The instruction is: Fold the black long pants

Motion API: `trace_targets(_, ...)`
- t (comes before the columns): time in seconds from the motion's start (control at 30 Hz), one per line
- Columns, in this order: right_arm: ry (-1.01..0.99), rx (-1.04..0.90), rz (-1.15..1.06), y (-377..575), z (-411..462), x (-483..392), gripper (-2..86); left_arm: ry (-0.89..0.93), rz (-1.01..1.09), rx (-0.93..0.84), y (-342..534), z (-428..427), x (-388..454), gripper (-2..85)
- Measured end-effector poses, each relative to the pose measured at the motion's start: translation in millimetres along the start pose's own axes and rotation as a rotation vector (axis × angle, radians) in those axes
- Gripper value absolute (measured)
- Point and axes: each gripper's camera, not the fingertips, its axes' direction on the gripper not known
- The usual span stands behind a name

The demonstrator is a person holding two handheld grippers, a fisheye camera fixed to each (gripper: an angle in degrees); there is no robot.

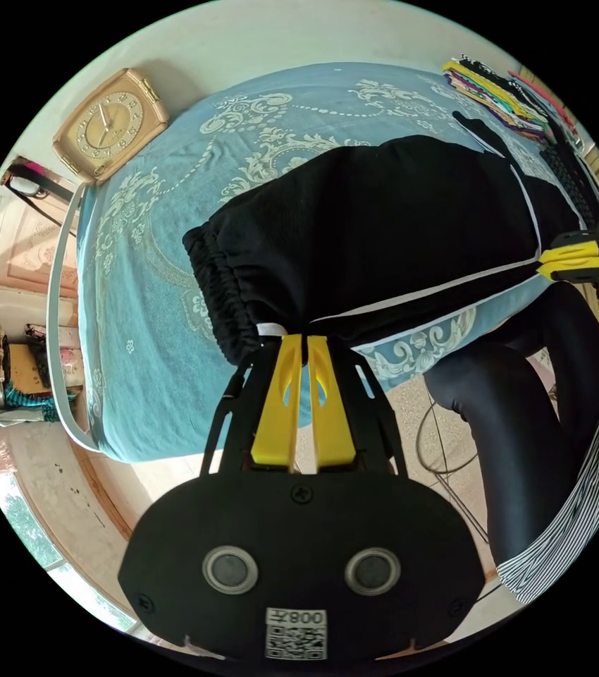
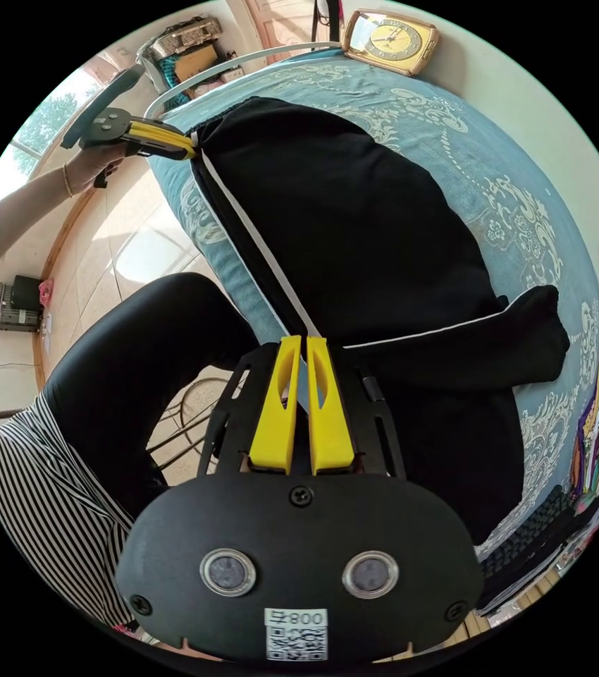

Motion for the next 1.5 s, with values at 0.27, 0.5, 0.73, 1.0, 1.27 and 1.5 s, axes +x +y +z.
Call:
trace_targets(0.27,-0.041,0.056,0.036,31,16,16,2.9,0.027,-0.023,-0.009,38,27,-16,1.3)
trace_targets(0.5,-0.228,0.140,0.156,66,15,50,5.7,0.085,-0.073,0.018,73,43,-42,1.4)
trace_targets(0.73,-0.441,0.277,0.296,98,3,95,2.5,0.082,-0.080,0.037,110,60,-65,1.3)
trace_targets(1.0,-0.437,0.138,0.347,86,47,119,0.2,0.164,-0.192,0.153,168,58,-105,1.2)
trace_targets(1.27,-0.463,0.129,0.352,91,50,139,0.1,0.482,-0.397,0.298,228,86,-168,1.4)
trace_targets(1.5,-0.451,0.134,0.374,96,48,151,0.1,0.606,-0.507,0.412,268,99,-185,2.1)
